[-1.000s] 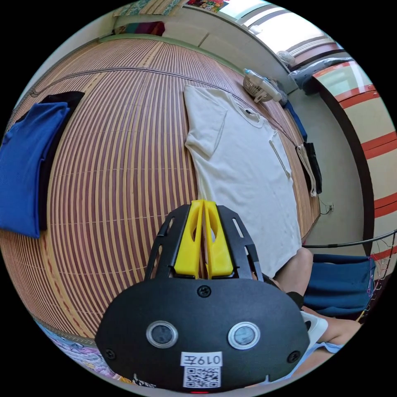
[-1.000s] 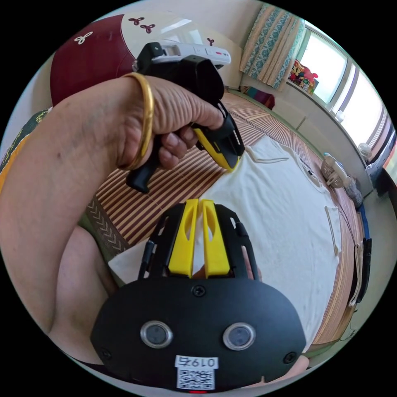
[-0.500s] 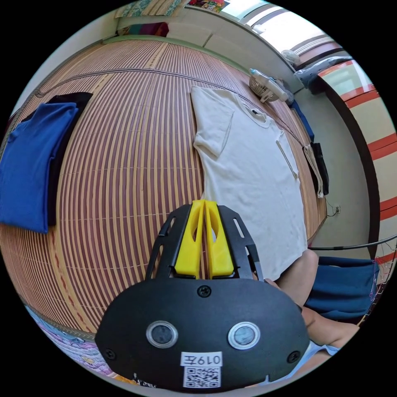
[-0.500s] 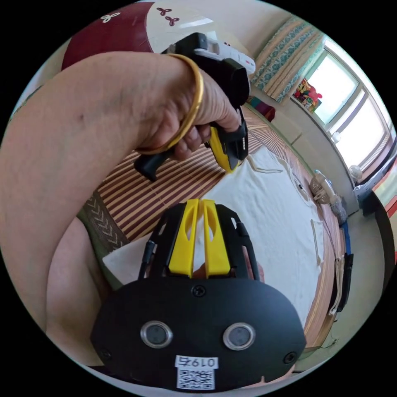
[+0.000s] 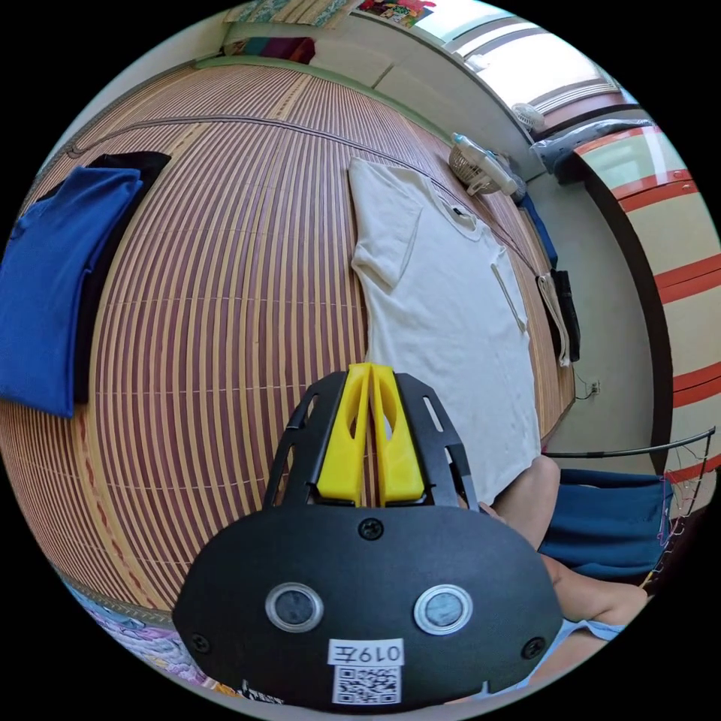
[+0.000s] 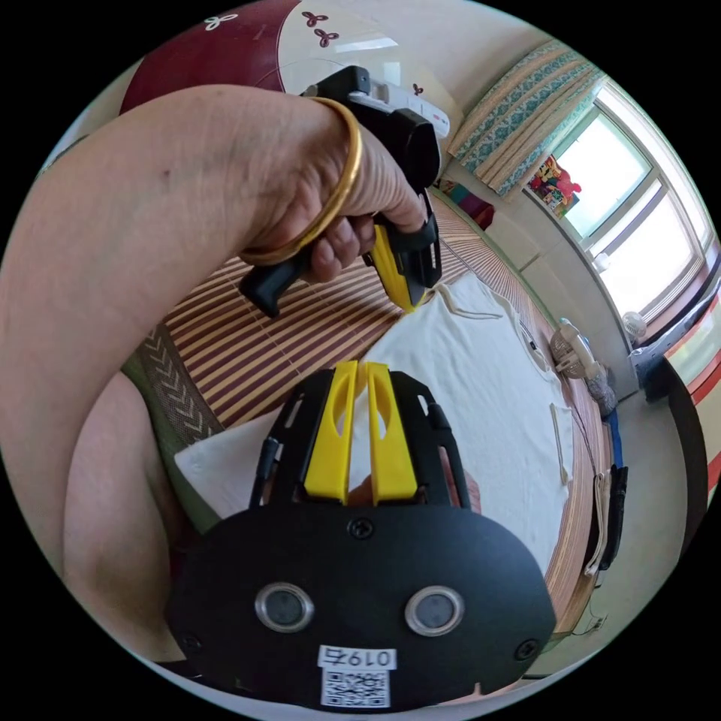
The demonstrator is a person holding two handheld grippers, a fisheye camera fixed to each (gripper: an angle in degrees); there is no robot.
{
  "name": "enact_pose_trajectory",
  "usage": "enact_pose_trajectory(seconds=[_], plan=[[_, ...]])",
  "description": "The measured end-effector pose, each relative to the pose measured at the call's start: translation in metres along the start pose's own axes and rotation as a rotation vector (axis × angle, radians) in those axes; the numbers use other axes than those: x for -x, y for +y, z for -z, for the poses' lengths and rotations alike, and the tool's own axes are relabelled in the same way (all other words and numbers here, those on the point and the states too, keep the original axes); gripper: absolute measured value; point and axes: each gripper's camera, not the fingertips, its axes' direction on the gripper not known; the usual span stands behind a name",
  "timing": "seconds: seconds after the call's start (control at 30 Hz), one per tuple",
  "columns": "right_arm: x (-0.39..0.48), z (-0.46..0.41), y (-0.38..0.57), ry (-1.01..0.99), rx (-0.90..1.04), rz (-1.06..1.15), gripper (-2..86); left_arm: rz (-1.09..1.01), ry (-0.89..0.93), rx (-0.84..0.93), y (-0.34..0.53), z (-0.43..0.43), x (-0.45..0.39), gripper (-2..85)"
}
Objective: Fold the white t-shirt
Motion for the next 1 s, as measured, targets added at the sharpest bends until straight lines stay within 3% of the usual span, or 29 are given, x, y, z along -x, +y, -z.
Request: enact_pose_trajectory(seconds=[0.37,0.5,0.73,1.0], plan=[[0.018,0.008,-0.001,0.003,-0.016,0.001,-0.1,0.060,0.204,-0.045,0.001,-0.005,0.029,1.2],[0.023,0.011,-0.004,-0.002,-0.017,0.005,-0.3,0.061,0.094,-0.024,-0.002,-0.012,0.025,1.2],[0.029,0.016,-0.003,0.007,-0.023,0.008,-0.5,0.056,0.139,-0.012,-0.003,-0.023,0.029,1.2],[0.031,0.027,0.000,0.016,-0.033,0.012,-0.8,0.050,0.013,-0.023,0.002,-0.017,0.030,1.1]])
